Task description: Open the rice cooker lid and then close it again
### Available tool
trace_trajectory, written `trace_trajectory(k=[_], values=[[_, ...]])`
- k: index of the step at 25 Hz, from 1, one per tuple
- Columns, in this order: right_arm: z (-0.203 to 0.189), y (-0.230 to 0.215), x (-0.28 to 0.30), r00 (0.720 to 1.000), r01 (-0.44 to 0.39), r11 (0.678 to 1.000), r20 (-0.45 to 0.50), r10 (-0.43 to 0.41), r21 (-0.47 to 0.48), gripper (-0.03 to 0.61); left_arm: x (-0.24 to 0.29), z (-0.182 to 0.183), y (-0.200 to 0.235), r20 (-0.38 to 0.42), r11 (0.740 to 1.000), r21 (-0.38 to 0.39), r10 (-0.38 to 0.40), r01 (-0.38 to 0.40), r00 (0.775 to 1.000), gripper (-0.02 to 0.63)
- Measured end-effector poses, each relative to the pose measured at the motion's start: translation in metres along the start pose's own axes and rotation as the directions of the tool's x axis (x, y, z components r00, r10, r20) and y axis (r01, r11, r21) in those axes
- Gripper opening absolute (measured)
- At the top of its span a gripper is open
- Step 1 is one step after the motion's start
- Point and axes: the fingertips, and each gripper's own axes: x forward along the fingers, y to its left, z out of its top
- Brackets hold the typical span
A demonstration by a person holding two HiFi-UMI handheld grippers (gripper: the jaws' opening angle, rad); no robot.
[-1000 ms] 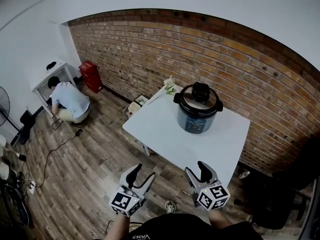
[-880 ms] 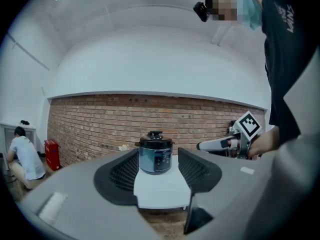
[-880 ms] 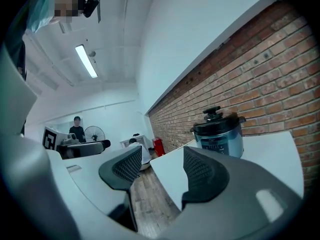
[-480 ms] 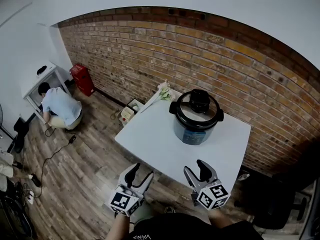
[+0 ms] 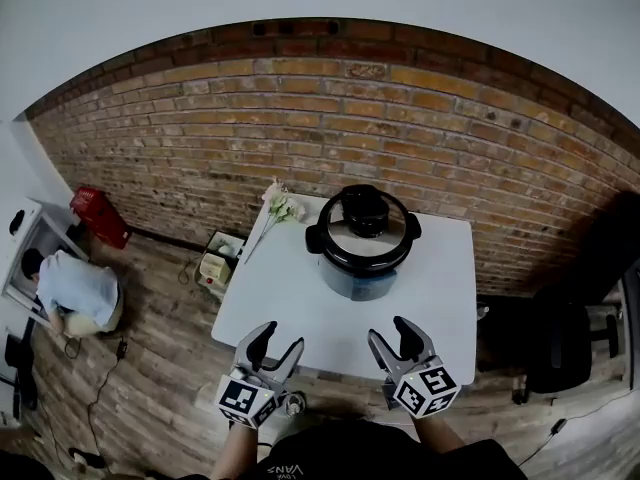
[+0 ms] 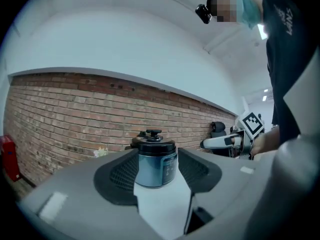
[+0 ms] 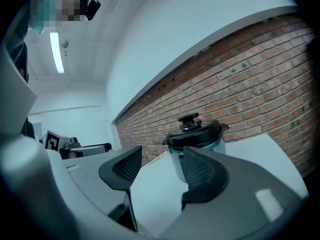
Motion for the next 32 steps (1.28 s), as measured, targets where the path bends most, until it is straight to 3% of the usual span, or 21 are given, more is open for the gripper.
trace_trajectory(k=[8,18,24,32], values=[[0.009,0.020,0.032,0.975,0.200,0.979,0.088,-0.202,0.038,0.252,0.030,0.006,0.053,-0.017,0.976,-0.007,-0.218,0.218,0.976,0.222],[-0.006,0.035,0.018,0.910,0.391,0.914,0.107,-0.401,0.107,0.252,0.061,0.003,0.056,-0.036,0.893,0.003,-0.449,0.450,0.893,0.221],[-0.005,0.021,0.009,0.898,0.413,0.903,0.112,-0.425,0.121,0.252,0.090,0.006,0.042,-0.032,0.871,0.017,-0.491,0.491,0.871,0.221],[0.009,-0.008,0.015,0.923,0.360,0.927,0.109,-0.370,0.102,0.252,0.143,0.030,0.024,-0.001,0.867,0.093,-0.492,0.490,0.871,0.222]])
